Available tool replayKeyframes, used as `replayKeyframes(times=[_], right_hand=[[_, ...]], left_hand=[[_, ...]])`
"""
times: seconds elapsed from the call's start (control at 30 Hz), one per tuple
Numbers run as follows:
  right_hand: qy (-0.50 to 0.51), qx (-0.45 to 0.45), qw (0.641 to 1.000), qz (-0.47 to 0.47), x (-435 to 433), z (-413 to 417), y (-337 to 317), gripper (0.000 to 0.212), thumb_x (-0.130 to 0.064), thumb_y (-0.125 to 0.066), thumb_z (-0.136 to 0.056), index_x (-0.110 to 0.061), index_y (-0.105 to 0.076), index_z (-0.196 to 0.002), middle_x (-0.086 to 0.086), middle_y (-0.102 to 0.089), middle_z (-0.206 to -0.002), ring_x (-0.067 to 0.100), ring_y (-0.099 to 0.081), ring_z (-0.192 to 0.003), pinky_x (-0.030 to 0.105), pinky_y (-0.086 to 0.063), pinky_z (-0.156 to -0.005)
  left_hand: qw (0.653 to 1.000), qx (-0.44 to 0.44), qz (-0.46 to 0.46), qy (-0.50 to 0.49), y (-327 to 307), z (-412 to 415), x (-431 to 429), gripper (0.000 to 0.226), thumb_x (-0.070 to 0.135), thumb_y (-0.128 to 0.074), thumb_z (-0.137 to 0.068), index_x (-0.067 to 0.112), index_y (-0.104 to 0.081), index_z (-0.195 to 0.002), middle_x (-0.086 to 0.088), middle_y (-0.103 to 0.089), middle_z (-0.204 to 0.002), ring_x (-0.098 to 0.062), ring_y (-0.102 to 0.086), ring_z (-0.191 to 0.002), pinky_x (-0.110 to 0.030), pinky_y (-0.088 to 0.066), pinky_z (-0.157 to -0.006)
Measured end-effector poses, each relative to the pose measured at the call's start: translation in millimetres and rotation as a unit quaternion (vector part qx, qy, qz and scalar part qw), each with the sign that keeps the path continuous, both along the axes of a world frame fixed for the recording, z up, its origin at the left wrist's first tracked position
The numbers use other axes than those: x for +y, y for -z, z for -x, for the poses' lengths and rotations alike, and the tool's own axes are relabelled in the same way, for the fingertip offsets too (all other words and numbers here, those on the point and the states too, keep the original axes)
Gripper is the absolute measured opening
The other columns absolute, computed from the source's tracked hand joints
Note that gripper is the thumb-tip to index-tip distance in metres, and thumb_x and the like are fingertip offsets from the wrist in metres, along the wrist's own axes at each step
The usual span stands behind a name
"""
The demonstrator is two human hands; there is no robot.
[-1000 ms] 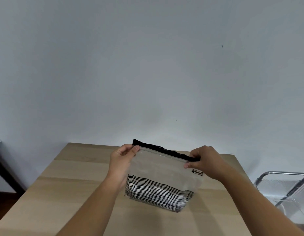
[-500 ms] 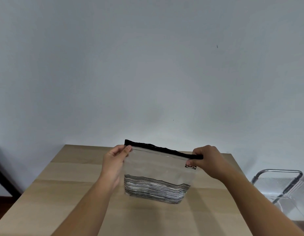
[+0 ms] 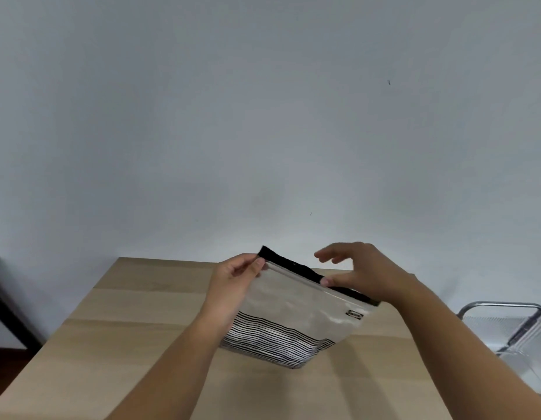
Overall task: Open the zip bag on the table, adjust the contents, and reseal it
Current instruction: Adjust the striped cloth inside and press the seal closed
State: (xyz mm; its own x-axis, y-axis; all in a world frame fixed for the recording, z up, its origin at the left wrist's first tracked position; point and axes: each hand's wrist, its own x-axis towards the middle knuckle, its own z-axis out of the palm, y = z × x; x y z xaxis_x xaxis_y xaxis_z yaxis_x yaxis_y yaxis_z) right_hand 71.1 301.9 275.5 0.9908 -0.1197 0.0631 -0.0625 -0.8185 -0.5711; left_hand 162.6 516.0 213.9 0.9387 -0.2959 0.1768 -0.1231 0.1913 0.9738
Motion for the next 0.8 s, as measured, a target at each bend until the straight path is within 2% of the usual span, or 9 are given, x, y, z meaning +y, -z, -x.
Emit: replayKeyframes(times=[0.1, 0.17, 0.23, 0.3, 0.37, 0.5, 0.63, 0.73, 0.8], right_hand=[[-0.034, -0.022, 0.999, -0.003, 26, -13, -7, 0.027, -0.04, -0.079, -0.066, -0.034, -0.069, -0.09, -0.018, -0.069, -0.089, -0.005, -0.06, -0.088, 0.02, -0.046, -0.075], [-0.037, -0.031, 0.999, -0.001, 39, -19, -5, 0.016, -0.038, -0.078, -0.066, -0.029, -0.07, -0.076, -0.01, -0.071, -0.079, 0.005, -0.064, -0.081, 0.03, -0.05, -0.074], [-0.025, -0.034, 0.999, -0.001, 45, -22, 0, 0.016, -0.036, -0.077, -0.067, -0.023, -0.071, -0.072, -0.001, -0.072, -0.074, 0.017, -0.065, -0.074, 0.036, -0.05, -0.072], [-0.006, -0.029, 1.0, 0.011, 42, -22, 7, 0.018, -0.038, -0.077, -0.067, -0.022, -0.072, -0.073, 0.0, -0.07, -0.067, 0.02, -0.062, -0.065, 0.035, -0.047, -0.062], [0.006, -0.018, 1.0, 0.016, 33, -20, 15, 0.021, -0.04, -0.077, -0.067, -0.02, -0.073, -0.073, -0.003, -0.06, -0.055, 0.013, -0.049, -0.052, 0.03, -0.036, -0.053], [0.046, -0.007, 0.998, 0.03, 10, -13, 28, 0.031, -0.042, -0.076, -0.069, -0.014, -0.065, -0.064, -0.002, -0.046, -0.048, 0.011, -0.034, -0.047, 0.028, -0.027, -0.05], [0.083, 0.017, 0.996, 0.025, -9, 3, 35, 0.028, -0.038, -0.078, -0.07, -0.012, -0.068, -0.066, 0.0, -0.049, -0.051, 0.012, -0.038, -0.05, 0.028, -0.03, -0.051], [0.113, 0.02, 0.993, 0.031, -21, 18, 36, 0.023, -0.039, -0.077, -0.07, -0.018, -0.069, -0.064, -0.004, -0.05, -0.047, 0.005, -0.041, -0.042, 0.014, -0.031, -0.042], [0.131, 0.023, 0.99, 0.048, -27, 25, 35, 0.023, -0.041, -0.077, -0.071, -0.019, -0.07, -0.066, 0.0, -0.056, -0.051, 0.007, -0.044, -0.045, 0.015, -0.03, -0.04]], left_hand=[[1.0, -0.024, -0.005, 0.005, -4, 10, -12, 0.019, 0.01, -0.07, -0.079, 0.026, -0.073, -0.07, 0.007, -0.072, -0.068, -0.002, -0.061, -0.066, -0.012, -0.049, -0.067], [0.999, -0.037, -0.011, -0.001, -3, 15, -18, 0.015, 0.015, -0.072, -0.077, 0.028, -0.072, -0.071, 0.007, -0.072, -0.07, -0.005, -0.061, -0.07, -0.014, -0.05, -0.069], [0.998, -0.053, -0.023, -0.002, -3, 17, -20, 0.011, 0.019, -0.072, -0.077, 0.028, -0.071, -0.073, 0.01, -0.072, -0.073, -0.004, -0.061, -0.073, -0.015, -0.048, -0.069], [0.998, -0.057, -0.027, -0.006, -2, 16, -19, 0.008, 0.021, -0.073, -0.077, 0.028, -0.071, -0.074, 0.014, -0.07, -0.072, -0.002, -0.059, -0.072, -0.012, -0.046, -0.068], [0.998, -0.053, -0.031, -0.015, -1, 13, -15, 0.006, 0.023, -0.073, -0.077, 0.028, -0.071, -0.075, 0.016, -0.069, -0.07, 0.0, -0.058, -0.07, -0.009, -0.046, -0.066], [0.999, -0.027, -0.018, -0.036, 3, 5, -8, 0.004, 0.022, -0.072, -0.077, 0.025, -0.071, -0.075, 0.014, -0.068, -0.07, -0.001, -0.058, -0.073, -0.015, -0.048, -0.073], [0.998, 0.006, 0.011, -0.059, 6, -5, -1, 0.009, 0.016, -0.072, -0.078, 0.024, -0.072, -0.072, 0.013, -0.068, -0.068, 0.0, -0.06, -0.071, -0.011, -0.048, -0.07], [0.996, 0.019, 0.029, -0.087, 5, -12, 4, 0.01, 0.01, -0.07, -0.08, 0.018, -0.07, -0.073, 0.005, -0.067, -0.07, -0.006, -0.058, -0.071, -0.015, -0.047, -0.071], [0.994, 0.027, 0.036, -0.101, 5, -17, 7, 0.009, 0.007, -0.068, -0.081, 0.016, -0.068, -0.077, 0.0, -0.066, -0.075, -0.008, -0.057, -0.073, -0.016, -0.046, -0.072]])
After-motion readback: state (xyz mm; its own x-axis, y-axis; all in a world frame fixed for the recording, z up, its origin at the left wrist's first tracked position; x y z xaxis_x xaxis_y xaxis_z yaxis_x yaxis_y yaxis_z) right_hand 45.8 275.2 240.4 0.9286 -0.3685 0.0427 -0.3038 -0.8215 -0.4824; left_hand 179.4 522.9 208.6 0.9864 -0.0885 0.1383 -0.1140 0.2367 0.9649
